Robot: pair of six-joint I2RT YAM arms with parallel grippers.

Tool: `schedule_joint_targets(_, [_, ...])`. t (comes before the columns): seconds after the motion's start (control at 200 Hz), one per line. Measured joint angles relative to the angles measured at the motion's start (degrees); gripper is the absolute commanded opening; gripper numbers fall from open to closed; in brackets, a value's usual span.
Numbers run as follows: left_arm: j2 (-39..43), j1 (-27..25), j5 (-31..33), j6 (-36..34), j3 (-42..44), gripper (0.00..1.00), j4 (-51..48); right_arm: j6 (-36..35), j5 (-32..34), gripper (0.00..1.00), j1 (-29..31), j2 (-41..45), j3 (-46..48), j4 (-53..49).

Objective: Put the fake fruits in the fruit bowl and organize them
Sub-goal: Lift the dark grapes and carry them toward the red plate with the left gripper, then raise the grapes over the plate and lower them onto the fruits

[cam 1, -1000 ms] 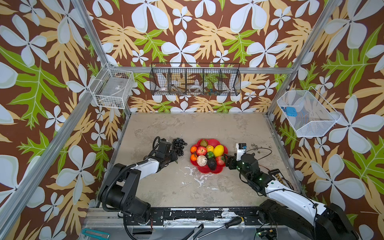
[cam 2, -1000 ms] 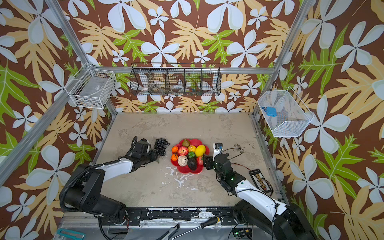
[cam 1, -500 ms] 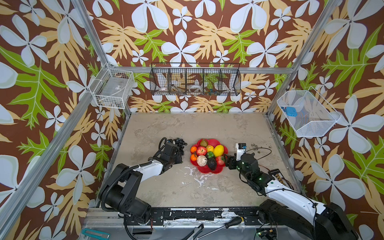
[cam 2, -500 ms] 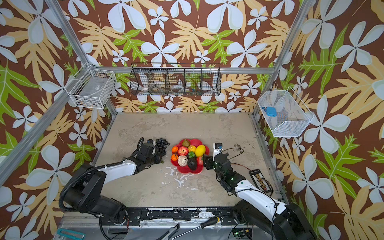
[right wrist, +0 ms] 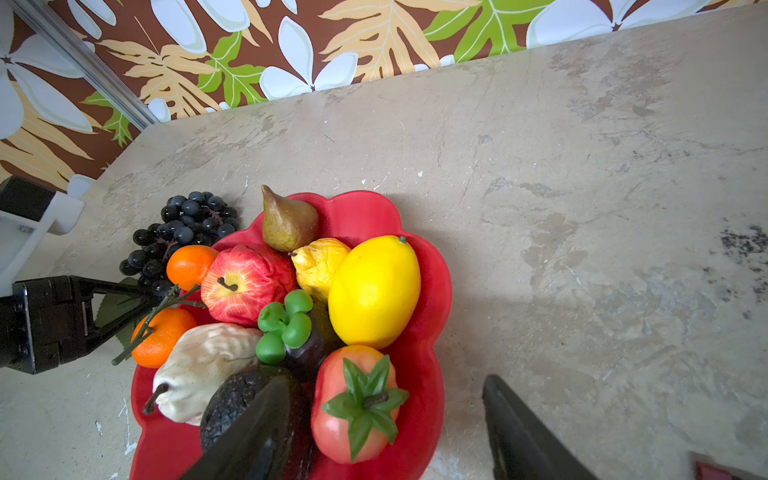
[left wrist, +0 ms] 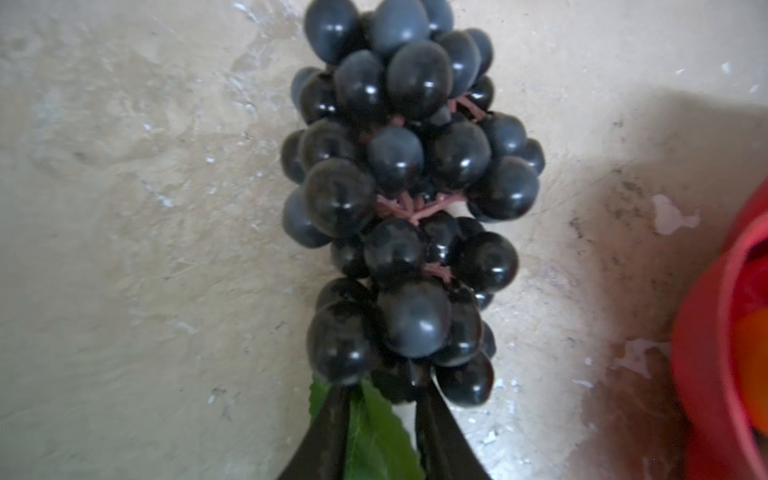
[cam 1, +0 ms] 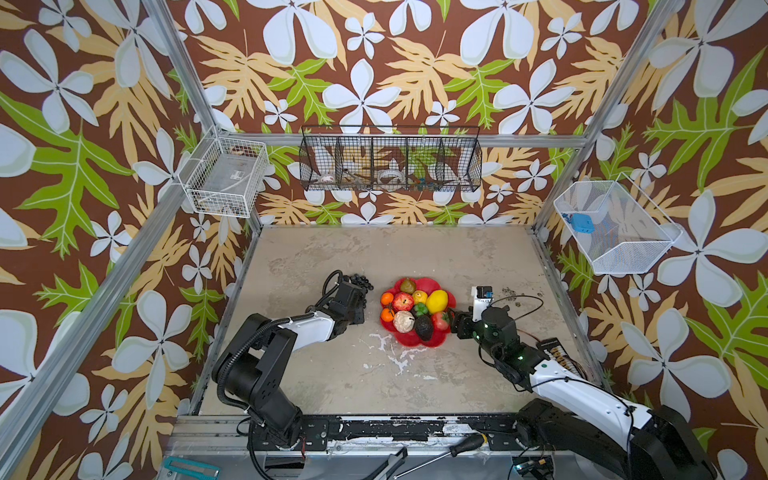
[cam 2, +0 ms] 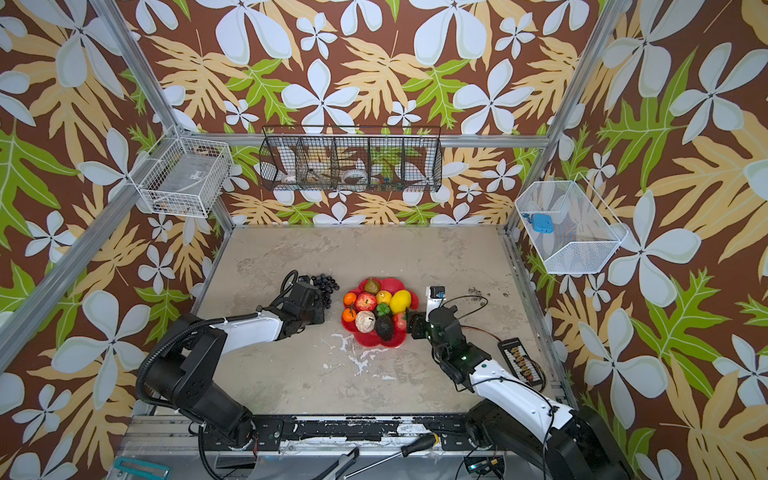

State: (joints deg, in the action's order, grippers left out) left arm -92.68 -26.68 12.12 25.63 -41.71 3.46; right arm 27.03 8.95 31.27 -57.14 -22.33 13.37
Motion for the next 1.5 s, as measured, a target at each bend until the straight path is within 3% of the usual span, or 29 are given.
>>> schedule_joint_targets(0.3, [-2.08,-0.02,2.32,-0.42,-1.62,0.31,-0.17,0.00,-0.02,0.73,0.00,-0.17,0.00,0.00])
schedule_joint_targets(0.666, [-2.95,-0.02,3.02,-0.85,-2.78,0.06,0.07,0.00,-0.02,0.73,0.00,-0.20,0.00,0.00])
schedule_joint_targets(1.036, [4.50,-0.02,2.23,-0.37,1.97,0.02,2.60,0.00,-0.02,0.73,0.00,-0.20,0.00,0.00])
schedule_joint_targets(1.501, [18.14,-0.07,-3.96,1.49,3.37,0.00,2.23,0.00,-0.02,0.73,0.00,-0.17,0.00,0.00])
